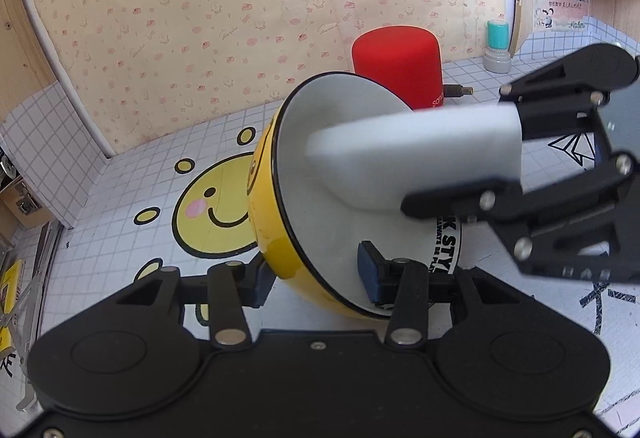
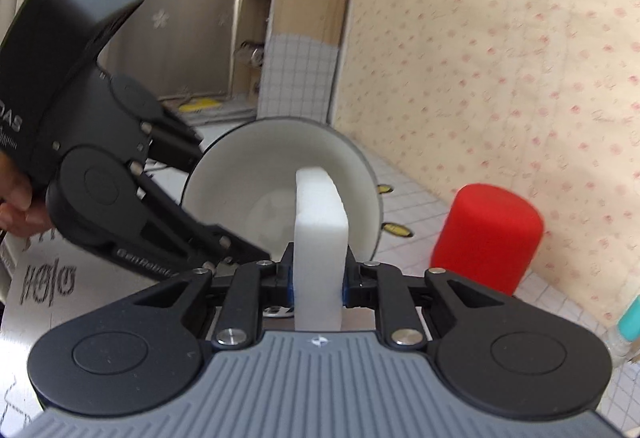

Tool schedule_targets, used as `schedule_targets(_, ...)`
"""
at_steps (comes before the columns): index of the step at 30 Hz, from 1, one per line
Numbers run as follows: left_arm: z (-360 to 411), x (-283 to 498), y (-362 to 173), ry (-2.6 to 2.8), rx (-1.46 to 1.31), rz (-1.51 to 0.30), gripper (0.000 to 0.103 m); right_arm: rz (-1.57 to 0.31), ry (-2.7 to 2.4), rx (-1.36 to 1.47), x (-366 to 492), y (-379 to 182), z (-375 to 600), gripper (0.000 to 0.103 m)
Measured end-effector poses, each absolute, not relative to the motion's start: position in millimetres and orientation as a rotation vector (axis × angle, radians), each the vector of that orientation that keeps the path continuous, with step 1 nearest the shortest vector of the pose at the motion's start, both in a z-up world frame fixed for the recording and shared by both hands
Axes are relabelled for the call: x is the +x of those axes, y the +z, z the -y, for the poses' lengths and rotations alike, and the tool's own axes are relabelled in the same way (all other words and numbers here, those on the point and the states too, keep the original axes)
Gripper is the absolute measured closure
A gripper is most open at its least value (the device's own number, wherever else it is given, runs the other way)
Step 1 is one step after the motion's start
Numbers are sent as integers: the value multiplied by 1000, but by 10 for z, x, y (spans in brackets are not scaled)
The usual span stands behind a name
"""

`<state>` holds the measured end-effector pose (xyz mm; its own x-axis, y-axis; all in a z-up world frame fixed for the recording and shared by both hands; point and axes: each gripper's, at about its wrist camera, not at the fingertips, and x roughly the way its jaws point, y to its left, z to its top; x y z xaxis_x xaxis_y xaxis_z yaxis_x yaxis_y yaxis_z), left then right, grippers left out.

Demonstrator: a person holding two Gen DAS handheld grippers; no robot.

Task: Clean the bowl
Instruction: 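Sweep the sponge around the bowl's inner wall toward the rim, right tool, then set the yellow bowl upright on the table and open the left tool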

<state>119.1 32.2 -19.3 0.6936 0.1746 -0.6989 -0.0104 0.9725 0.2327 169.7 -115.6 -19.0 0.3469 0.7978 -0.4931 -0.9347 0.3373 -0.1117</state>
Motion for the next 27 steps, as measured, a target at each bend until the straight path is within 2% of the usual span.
schedule_targets(10,-424,1283,-187,89,116,-814,52,-384,1206,-222,1764,-97,1299,81)
schedule_targets(19,-623,1442,-103,41,-118,-839,50,-354,1117,-72,1914,9,1503,81)
schedule_targets(21,-573,1489,-103,63,-84,-828,47,-340,1100,-61,1932,23,1535,81)
schedule_targets(23,-551,1525,-114,96,-56,-817,37,-338,1093,-57,1958,21,1559,81)
schedule_targets(27,-614,1564,-135,156,-58,-800,36,-336,1081,-64,1985,-5,1530,81)
